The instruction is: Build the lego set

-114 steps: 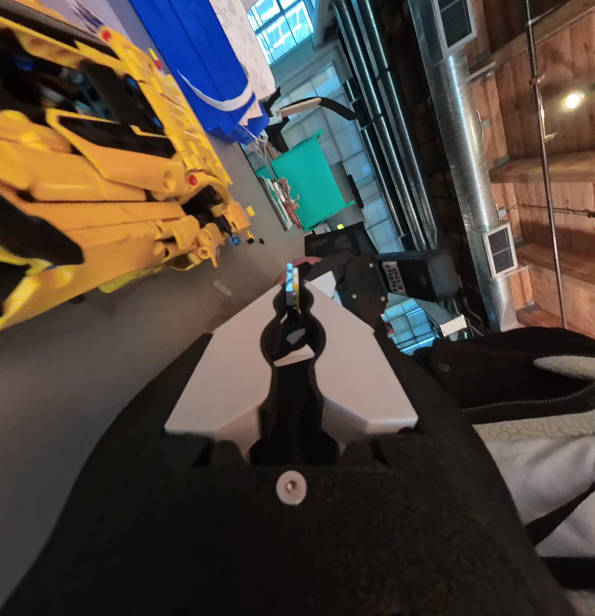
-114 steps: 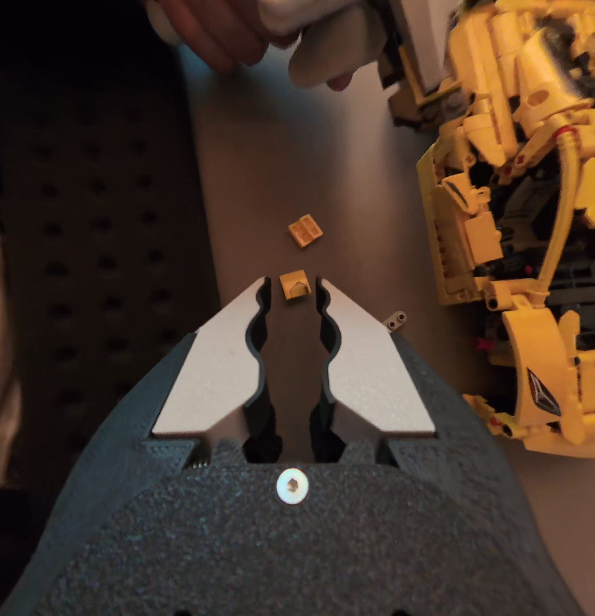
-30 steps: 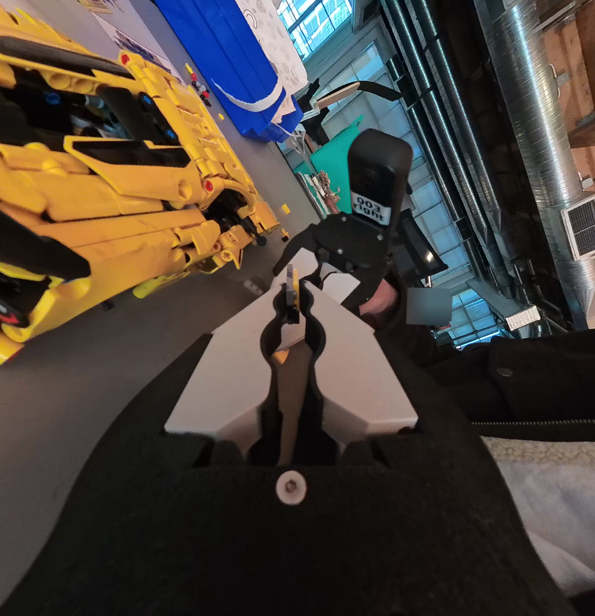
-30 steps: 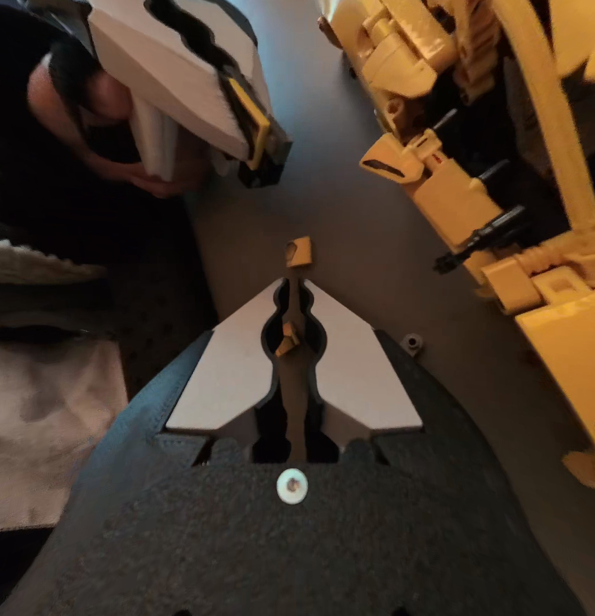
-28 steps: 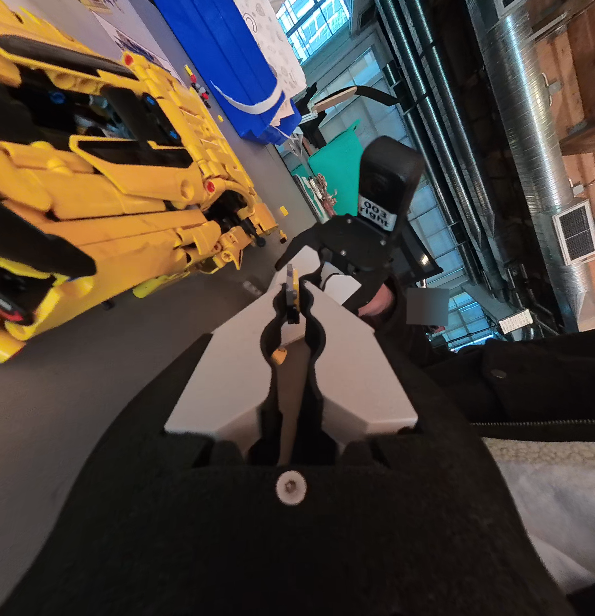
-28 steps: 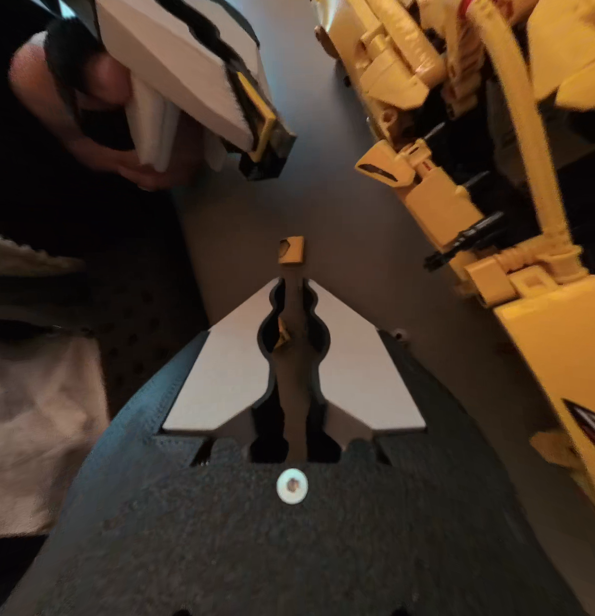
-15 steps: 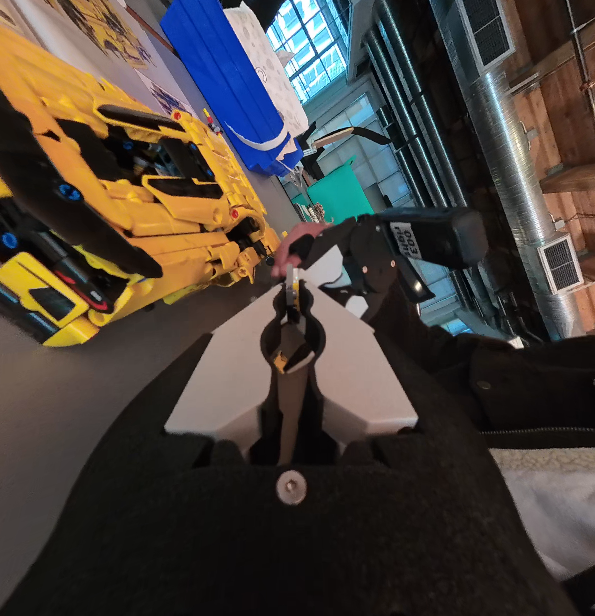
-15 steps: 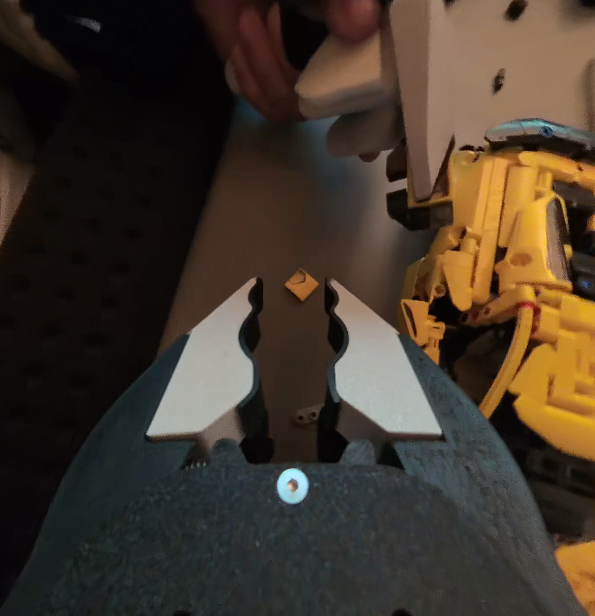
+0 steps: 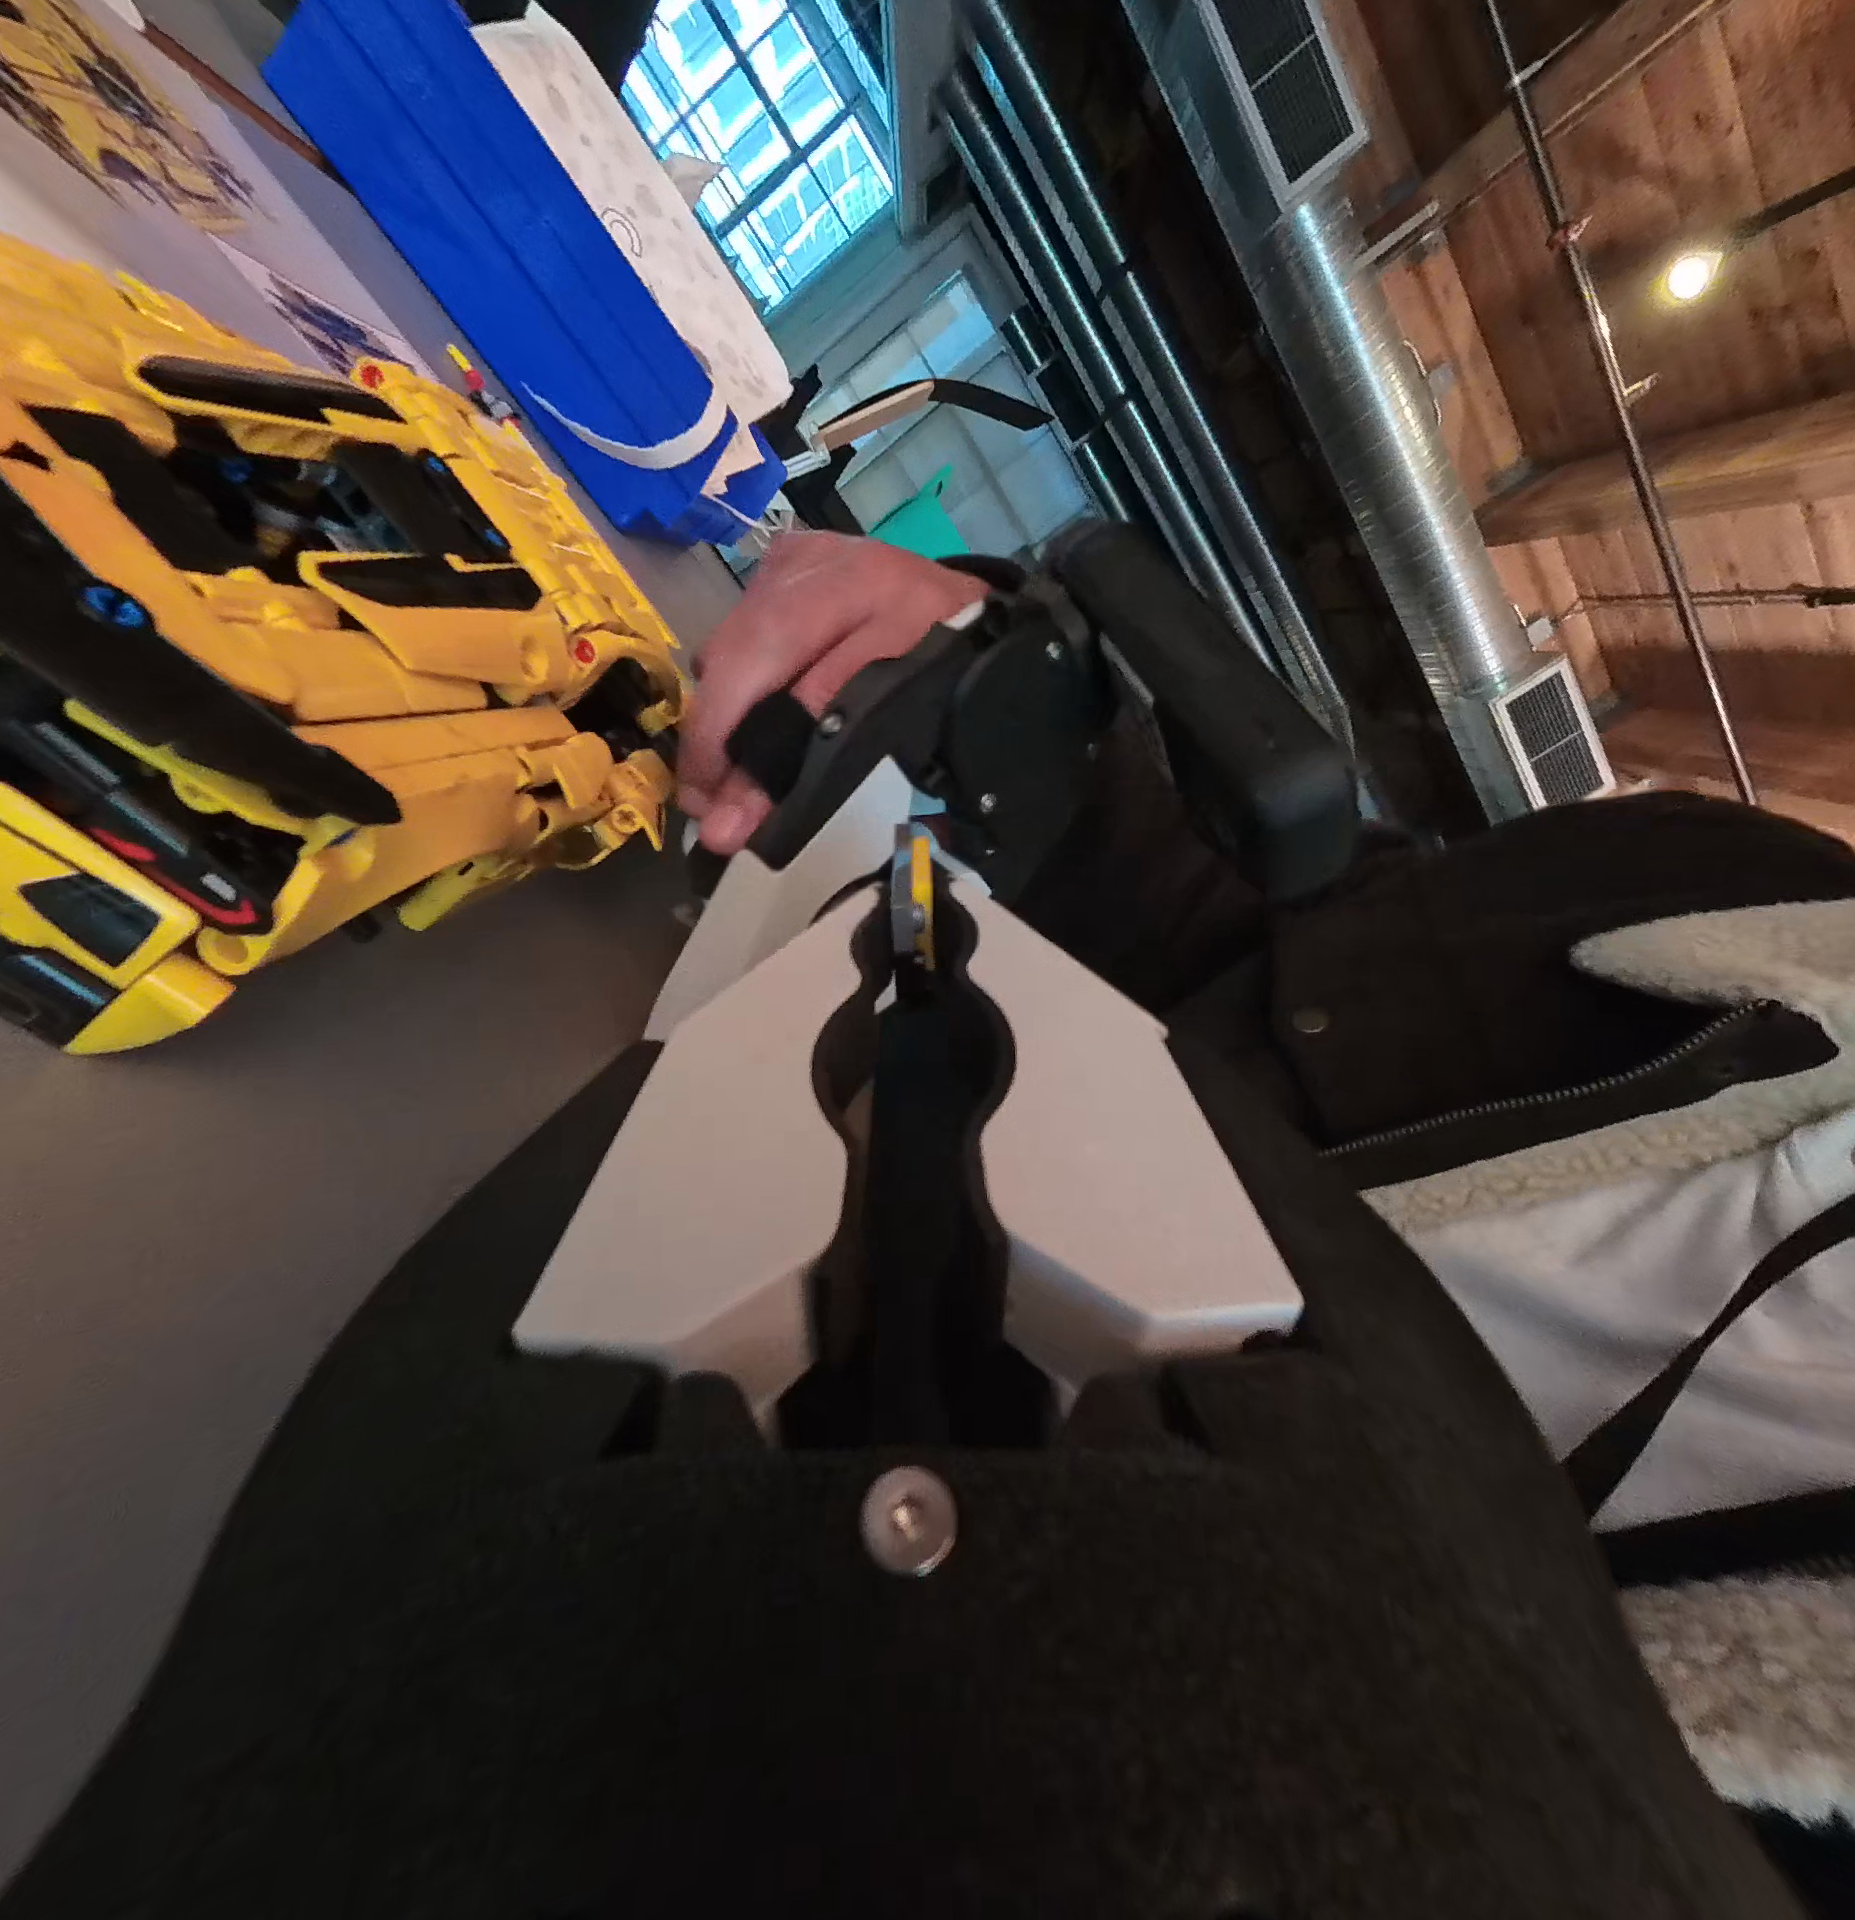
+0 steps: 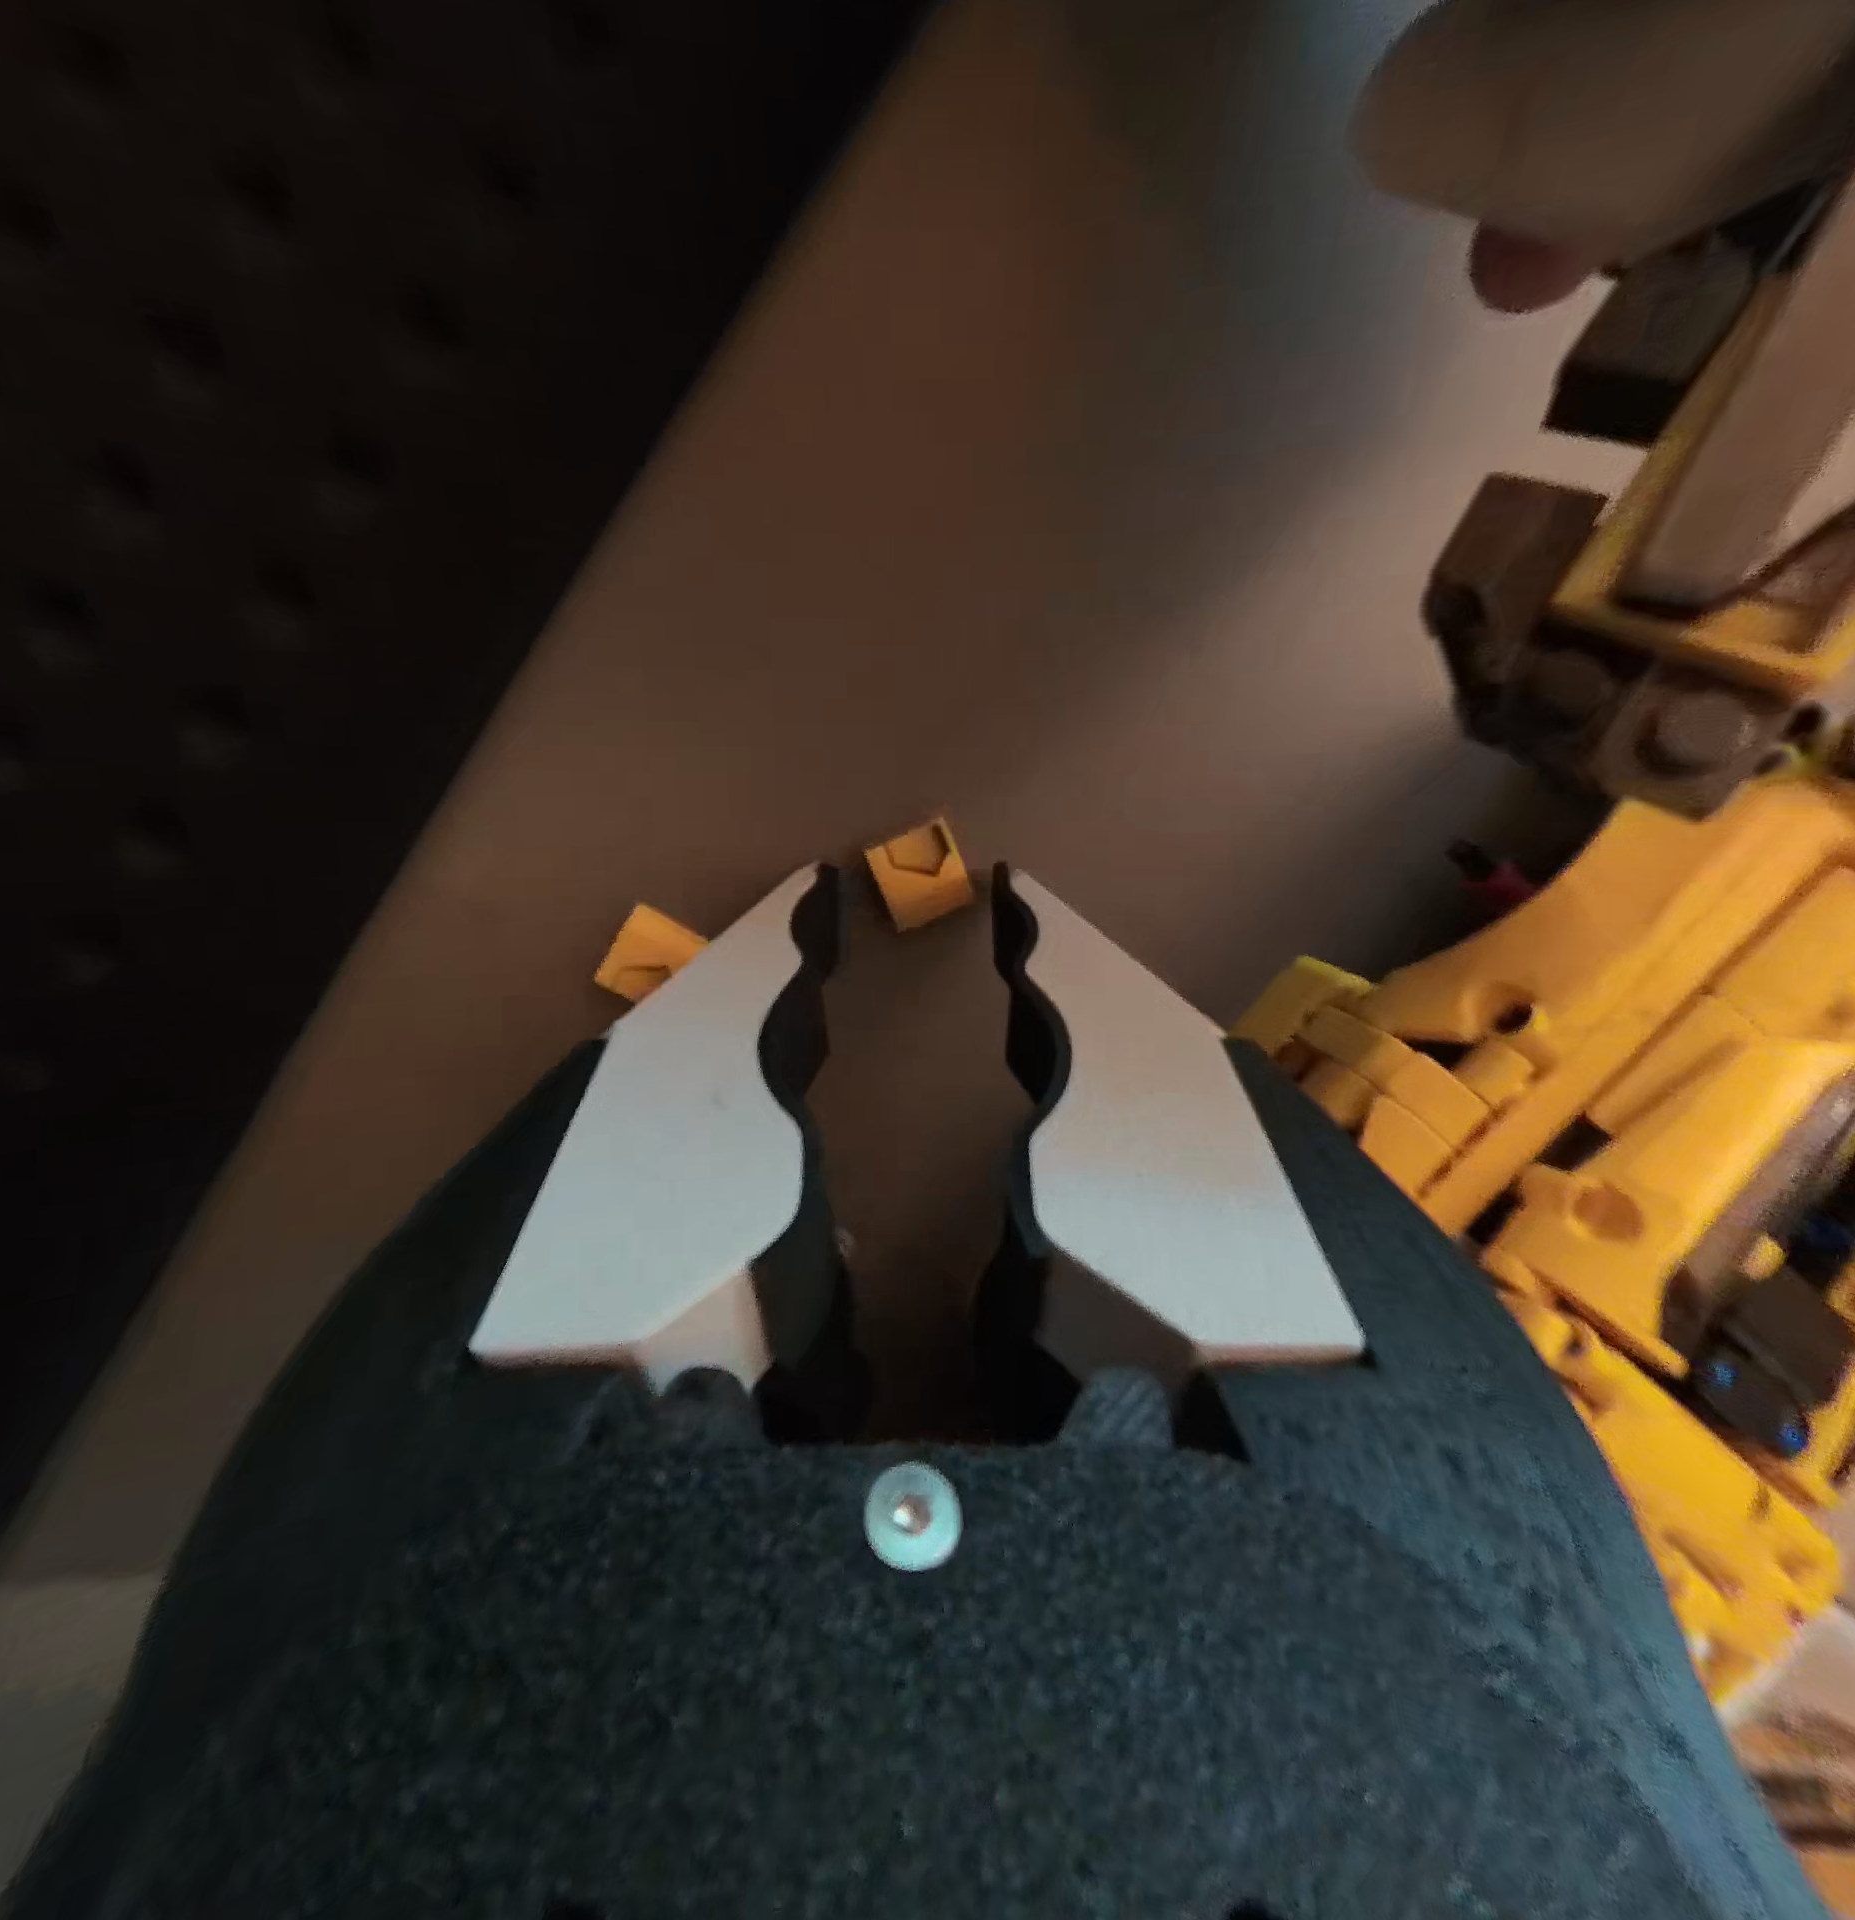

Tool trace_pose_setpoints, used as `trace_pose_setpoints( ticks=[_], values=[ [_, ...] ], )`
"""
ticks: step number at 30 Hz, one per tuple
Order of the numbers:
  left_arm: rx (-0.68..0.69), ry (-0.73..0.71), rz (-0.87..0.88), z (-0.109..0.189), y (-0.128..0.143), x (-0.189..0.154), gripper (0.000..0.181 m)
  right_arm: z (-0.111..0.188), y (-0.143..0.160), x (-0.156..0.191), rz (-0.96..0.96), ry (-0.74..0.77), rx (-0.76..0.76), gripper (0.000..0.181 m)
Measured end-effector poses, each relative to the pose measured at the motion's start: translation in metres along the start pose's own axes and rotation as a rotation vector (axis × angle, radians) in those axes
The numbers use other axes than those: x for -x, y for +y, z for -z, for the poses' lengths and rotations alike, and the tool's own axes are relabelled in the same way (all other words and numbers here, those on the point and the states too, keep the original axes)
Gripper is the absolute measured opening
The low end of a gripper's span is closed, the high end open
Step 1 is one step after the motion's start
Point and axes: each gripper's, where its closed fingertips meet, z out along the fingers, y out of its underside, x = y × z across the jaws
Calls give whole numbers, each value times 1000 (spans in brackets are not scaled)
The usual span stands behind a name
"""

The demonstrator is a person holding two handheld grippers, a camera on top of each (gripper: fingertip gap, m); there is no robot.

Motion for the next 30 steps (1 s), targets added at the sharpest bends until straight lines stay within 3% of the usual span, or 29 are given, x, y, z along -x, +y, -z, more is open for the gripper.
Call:
trace_pose_setpoints(
  ticks=[2, 4, 8, 13, 16, 22, 30],
  values=[
    [-4, 17, 16, 0, 0, -1, 6, -1, -1, 2, -1, -40, -5, 30],
    [-15, 17, 38, 1, -2, 1, 5, -1, -1, 0, 13, -26, -2, 18],
    [-42, -14, 92, 3, -5, 11, 5, 2, -5, -7, -41, 40, -60, 18],
    [-120, -47, 169, 12, -15, 23, 5, 61, -32, -51, -270, 298, -181, 17],
    [-140, -37, 180, 13, -18, 23, 5, 86, -46, -68, -315, 378, -189, 17],
    [-168, -16, 196, 16, -21, 21, 6, 76, -41, -80, -293, 387, -29, 17],
    [-196, -63, 179, 20, -25, 27, 6, 77, -48, -84, -301, 383, -48, 16]
  ],
)
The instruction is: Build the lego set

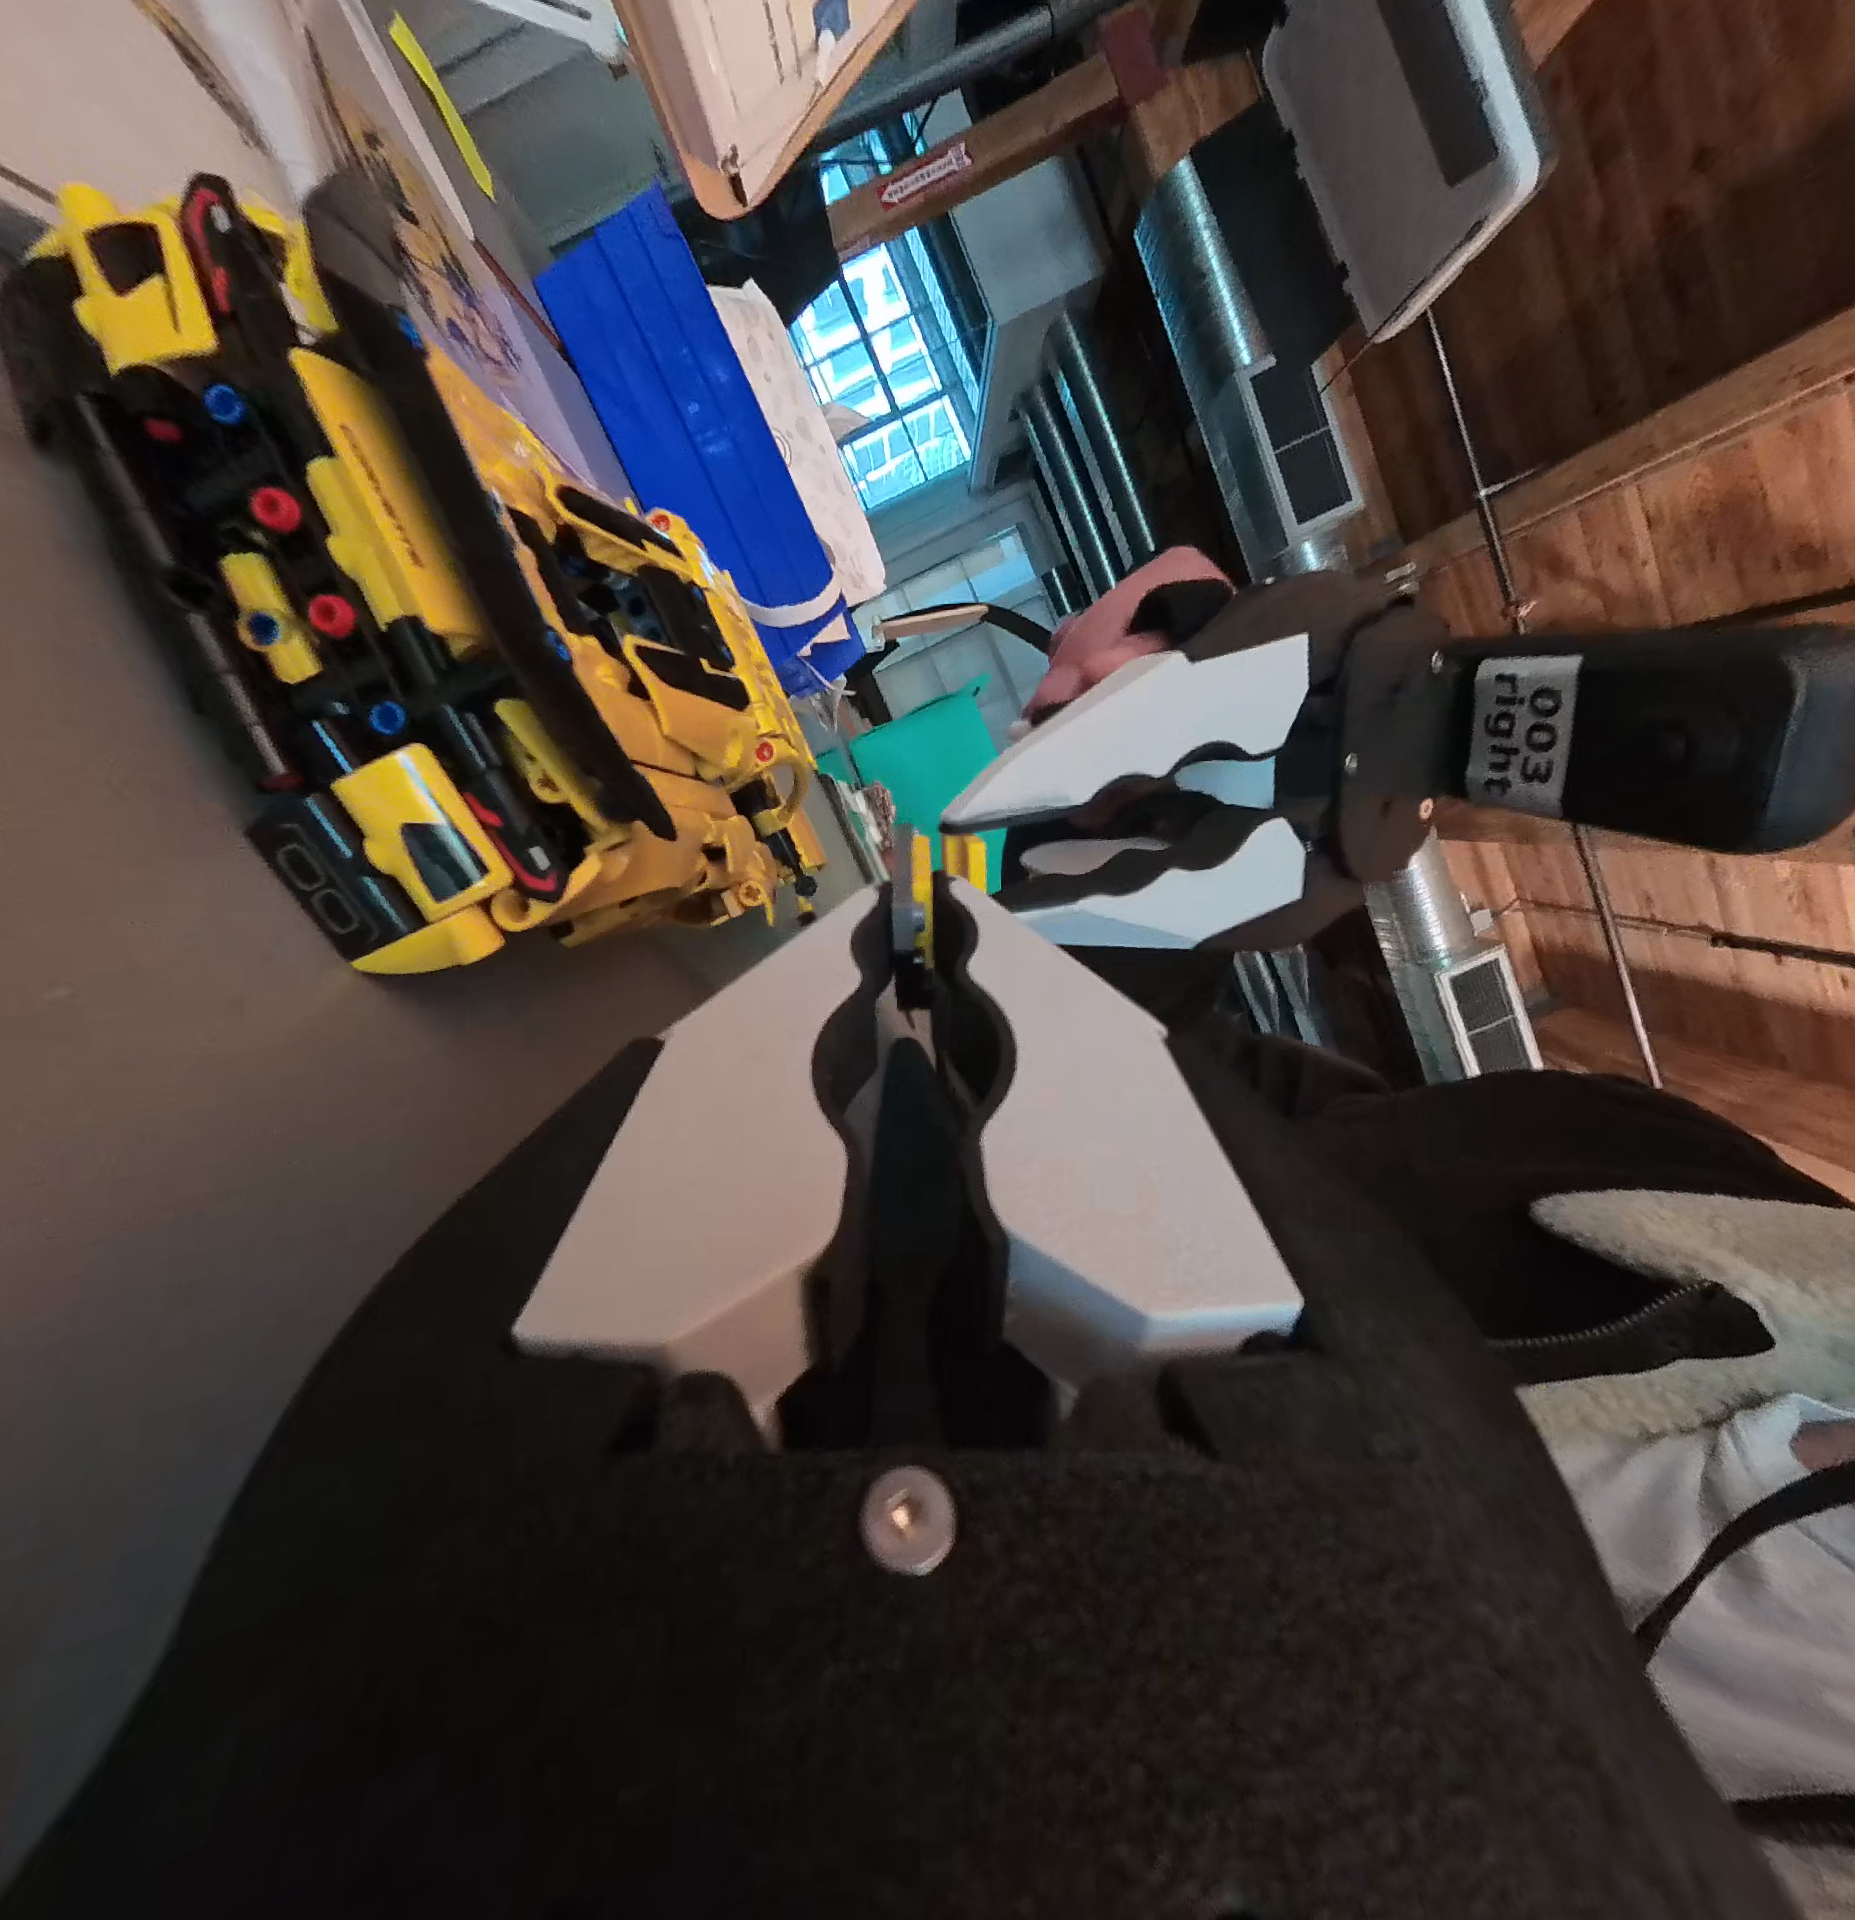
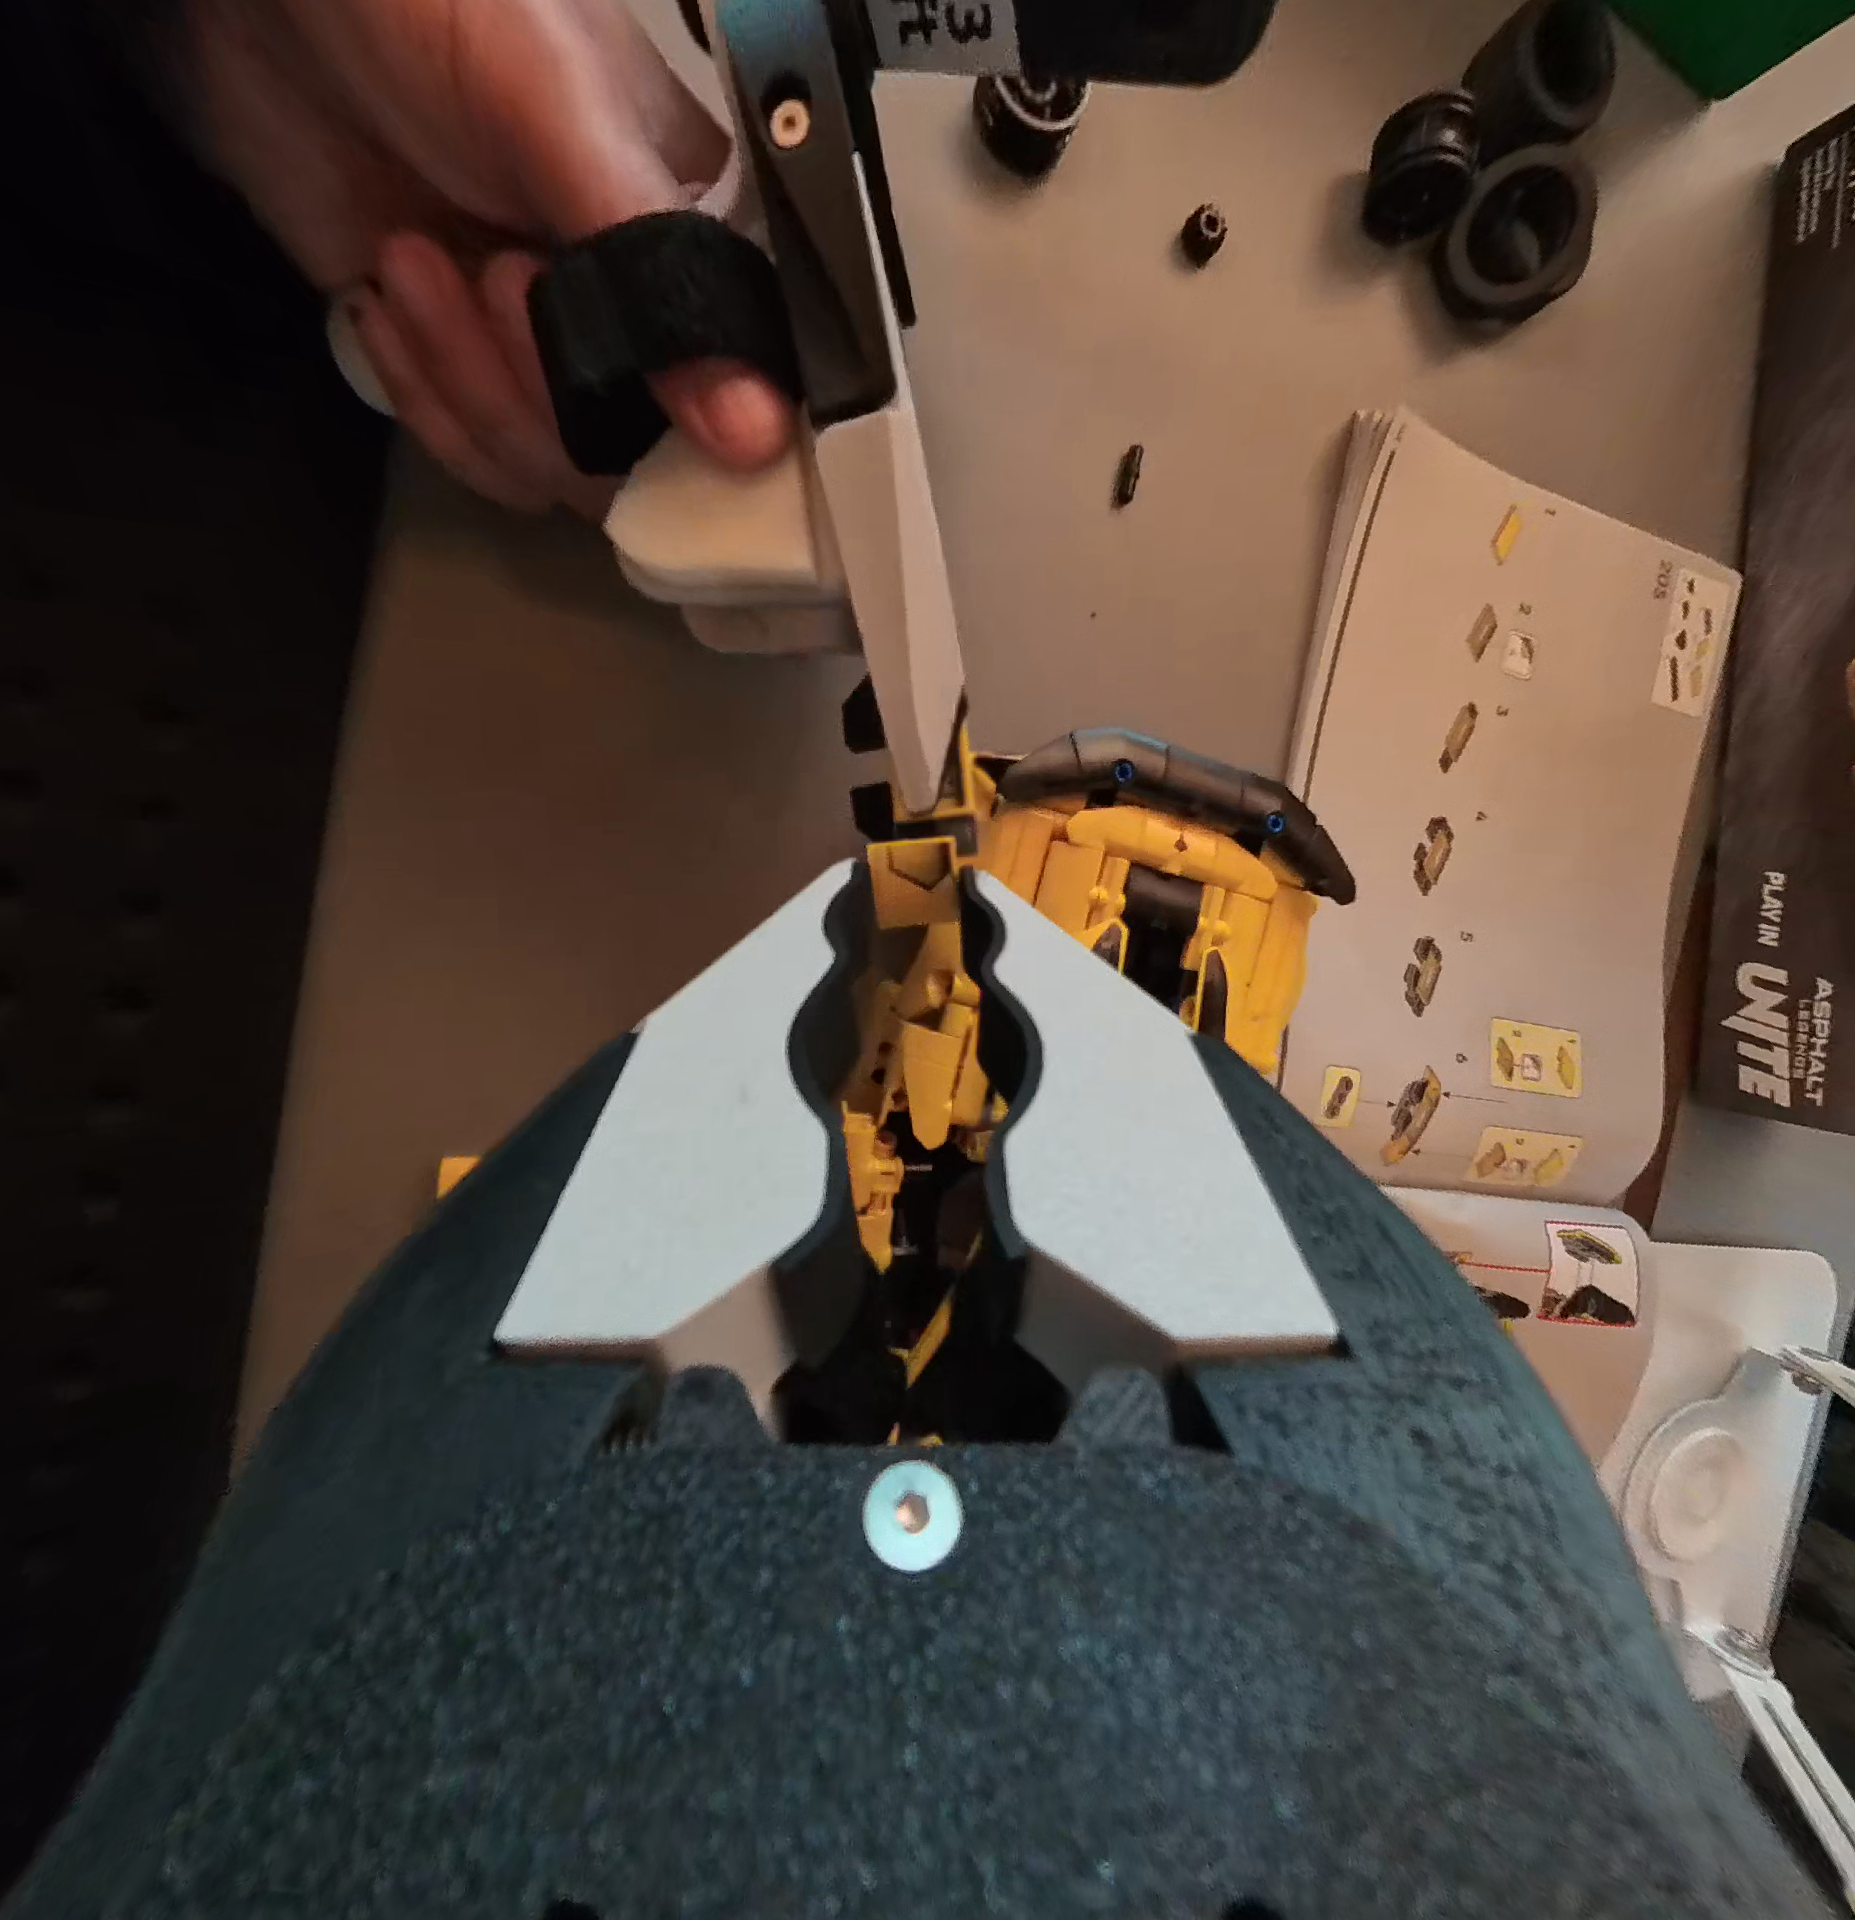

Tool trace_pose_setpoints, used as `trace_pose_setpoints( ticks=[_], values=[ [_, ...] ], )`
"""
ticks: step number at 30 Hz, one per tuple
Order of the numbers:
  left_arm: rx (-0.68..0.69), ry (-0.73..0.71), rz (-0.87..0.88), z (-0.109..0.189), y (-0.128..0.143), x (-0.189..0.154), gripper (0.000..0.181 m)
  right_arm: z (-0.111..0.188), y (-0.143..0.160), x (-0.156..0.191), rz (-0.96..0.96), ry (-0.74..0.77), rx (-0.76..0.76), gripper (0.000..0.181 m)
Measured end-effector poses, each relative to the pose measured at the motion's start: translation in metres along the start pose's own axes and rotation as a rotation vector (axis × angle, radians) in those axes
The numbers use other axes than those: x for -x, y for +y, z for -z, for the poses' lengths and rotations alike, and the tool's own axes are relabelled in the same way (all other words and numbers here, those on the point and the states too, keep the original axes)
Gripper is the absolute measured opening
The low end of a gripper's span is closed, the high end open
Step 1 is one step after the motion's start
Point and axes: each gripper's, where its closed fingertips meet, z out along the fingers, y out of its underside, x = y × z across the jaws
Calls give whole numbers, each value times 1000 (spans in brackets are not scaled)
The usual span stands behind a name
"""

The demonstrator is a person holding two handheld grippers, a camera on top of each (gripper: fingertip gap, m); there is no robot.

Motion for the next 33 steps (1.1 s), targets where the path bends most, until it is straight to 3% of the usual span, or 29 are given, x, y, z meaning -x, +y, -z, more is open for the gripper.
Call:
trace_pose_setpoints(
  ticks=[17, 28, 33],
  values=[
    [32, 87, -136, -6, 6, -27, 21, 6, 0, 2, 79, 39, 25, 16],
    [25, 71, -171, -4, 5, -26, 18, 6, -3, 1, 289, 194, 15, 16],
    [-16, 23, -135, -1, -2, -15, 6, 5, -7, -6, 355, 363, 50, 15]
  ],
)
